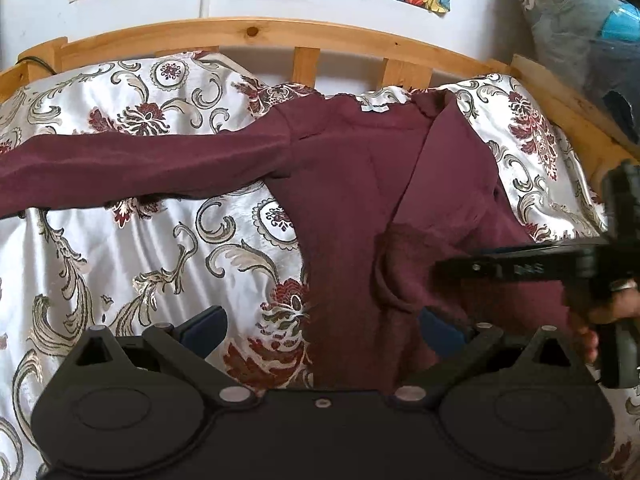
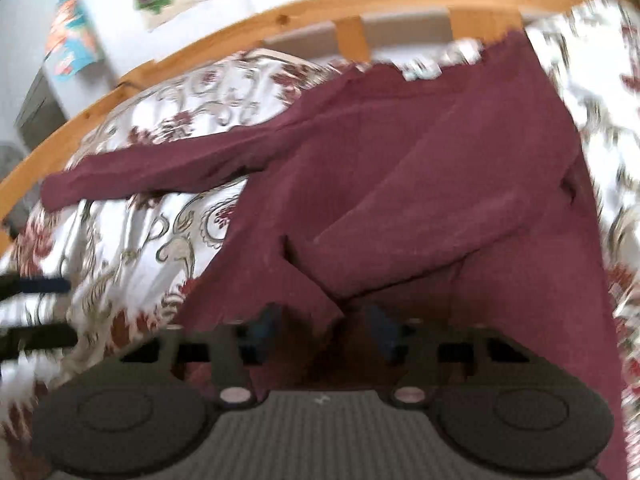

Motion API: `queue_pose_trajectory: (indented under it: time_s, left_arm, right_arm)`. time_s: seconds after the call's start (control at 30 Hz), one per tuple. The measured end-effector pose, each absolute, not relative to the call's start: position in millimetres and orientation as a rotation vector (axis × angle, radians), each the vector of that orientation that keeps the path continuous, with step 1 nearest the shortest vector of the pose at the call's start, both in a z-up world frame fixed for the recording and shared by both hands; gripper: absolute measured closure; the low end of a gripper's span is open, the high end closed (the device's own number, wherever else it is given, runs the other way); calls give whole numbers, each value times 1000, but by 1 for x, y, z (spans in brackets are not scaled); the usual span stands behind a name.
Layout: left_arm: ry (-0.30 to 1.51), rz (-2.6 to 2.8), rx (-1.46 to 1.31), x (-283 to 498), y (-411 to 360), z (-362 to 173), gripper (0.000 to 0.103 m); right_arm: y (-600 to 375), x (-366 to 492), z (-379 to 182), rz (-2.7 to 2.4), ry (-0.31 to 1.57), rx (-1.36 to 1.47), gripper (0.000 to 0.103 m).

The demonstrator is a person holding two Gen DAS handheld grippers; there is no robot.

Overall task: Fold small clothes
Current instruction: 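Carry the held sleeve across the shirt body with the right gripper and release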

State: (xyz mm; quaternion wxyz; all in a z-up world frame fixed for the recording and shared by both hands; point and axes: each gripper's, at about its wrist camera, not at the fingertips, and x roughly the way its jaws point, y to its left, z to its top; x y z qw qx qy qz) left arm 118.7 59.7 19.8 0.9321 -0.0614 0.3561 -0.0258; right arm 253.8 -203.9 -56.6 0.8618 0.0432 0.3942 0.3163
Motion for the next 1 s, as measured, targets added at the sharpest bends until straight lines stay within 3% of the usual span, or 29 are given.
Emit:
queue_pose_trajectory:
  time_s: [0.07,0.3,0.5,0.6,0.7,0.77,0.8,0.87,0.93,1.0]
  left_arm:
    - [727,-55,-127,115,60,19,1]
    - [739,-66,-99,112,59,16,1]
    - [752,-70,-148,113,60,14,1]
    - [753,-82,-159,112,56,14,1]
    - [747,-102,-148,111,51,14,1]
    - [749,-118,-149,112,47,13,1]
    - [750,-129,-153,113,46,13,1]
    - [748,-167,-172,115,43,12,1]
    - [751,-203,-200,120,42,11,1]
    - [754,-226,-225,123,40,10,1]
  right_arm:
    - [-208,255,-59,663,866,157,90]
    - [-257,210,-54,656,945,590,93]
    - [-288,176,-67,538,978,802,93]
    - [-298,172,-78,465,990,779,92]
    - [-297,174,-81,448,1006,685,82]
    - [-292,170,-79,448,979,601,53]
    - [-289,170,-78,455,962,571,46]
    - [-280,170,-75,464,923,512,42]
    - [-271,172,-74,475,906,456,48]
    - [-266,173,-75,486,918,435,72]
